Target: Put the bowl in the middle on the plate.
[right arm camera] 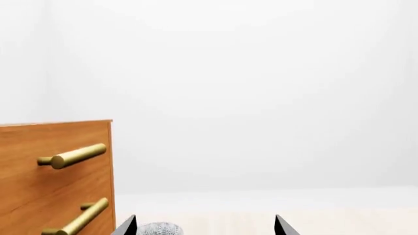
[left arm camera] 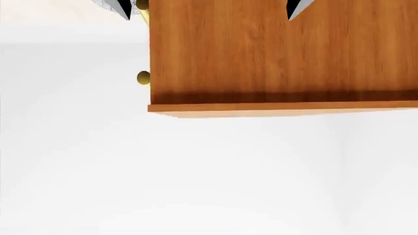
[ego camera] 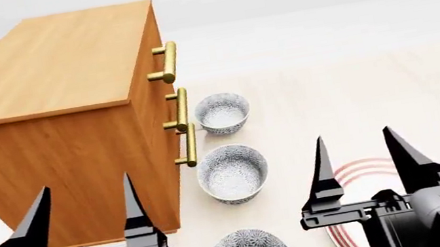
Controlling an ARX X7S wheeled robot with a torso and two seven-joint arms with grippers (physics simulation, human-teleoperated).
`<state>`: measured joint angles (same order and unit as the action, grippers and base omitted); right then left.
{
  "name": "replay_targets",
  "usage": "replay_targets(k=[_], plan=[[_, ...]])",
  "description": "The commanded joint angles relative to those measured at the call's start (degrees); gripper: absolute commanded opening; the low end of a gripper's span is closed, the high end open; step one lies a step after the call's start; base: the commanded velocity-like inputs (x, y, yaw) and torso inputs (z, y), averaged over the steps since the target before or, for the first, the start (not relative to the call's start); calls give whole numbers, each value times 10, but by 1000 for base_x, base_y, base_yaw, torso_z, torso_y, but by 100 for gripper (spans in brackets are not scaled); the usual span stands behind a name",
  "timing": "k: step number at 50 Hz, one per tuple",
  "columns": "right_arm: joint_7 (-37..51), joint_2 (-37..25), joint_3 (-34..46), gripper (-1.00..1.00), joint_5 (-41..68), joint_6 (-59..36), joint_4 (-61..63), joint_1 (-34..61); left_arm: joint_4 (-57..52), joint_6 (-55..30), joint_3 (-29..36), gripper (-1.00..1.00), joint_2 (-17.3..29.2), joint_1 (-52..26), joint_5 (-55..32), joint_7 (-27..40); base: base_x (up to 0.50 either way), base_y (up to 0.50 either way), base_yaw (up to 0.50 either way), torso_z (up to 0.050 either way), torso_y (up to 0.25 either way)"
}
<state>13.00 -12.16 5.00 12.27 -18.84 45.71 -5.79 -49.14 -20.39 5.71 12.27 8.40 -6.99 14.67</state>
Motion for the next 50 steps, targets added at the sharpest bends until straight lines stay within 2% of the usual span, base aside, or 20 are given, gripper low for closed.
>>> replay_targets(k=[1,10,12,18,21,24,37,50], plan=[[8,-7,2,100,7,6,5,-1,-27,-1,3,100,6,6,0,8,0,0,0,0,0],[13,-13,7,100,10,13,3,-1,-102,-17,11,100,17,19,2,20,0,0,0,0,0],[14,-14,8,100,11,15,3,-1,-108,-9,18,100,34,22,-5,37,0,0,0,0,0],[19,-19,10,100,13,11,8,-2,-108,49,118,100,208,-14,-83,233,0,0,0,0,0],[21,-21,11,100,15,10,10,-1,-108,65,163,100,263,-42,-104,301,0,0,0,0,0],[22,-23,12,100,16,11,10,-1,-108,80,193,100,297,-62,-119,342,0,0,0,0,-48],[30,-31,15,100,19,14,12,-2,-107,112,277,100,365,-119,-132,427,0,0,0,0,-242],[33,-41,27,100,15,16,19,-1,-107,134,324,100,397,-152,-137,467,0,0,0,0,-250]])
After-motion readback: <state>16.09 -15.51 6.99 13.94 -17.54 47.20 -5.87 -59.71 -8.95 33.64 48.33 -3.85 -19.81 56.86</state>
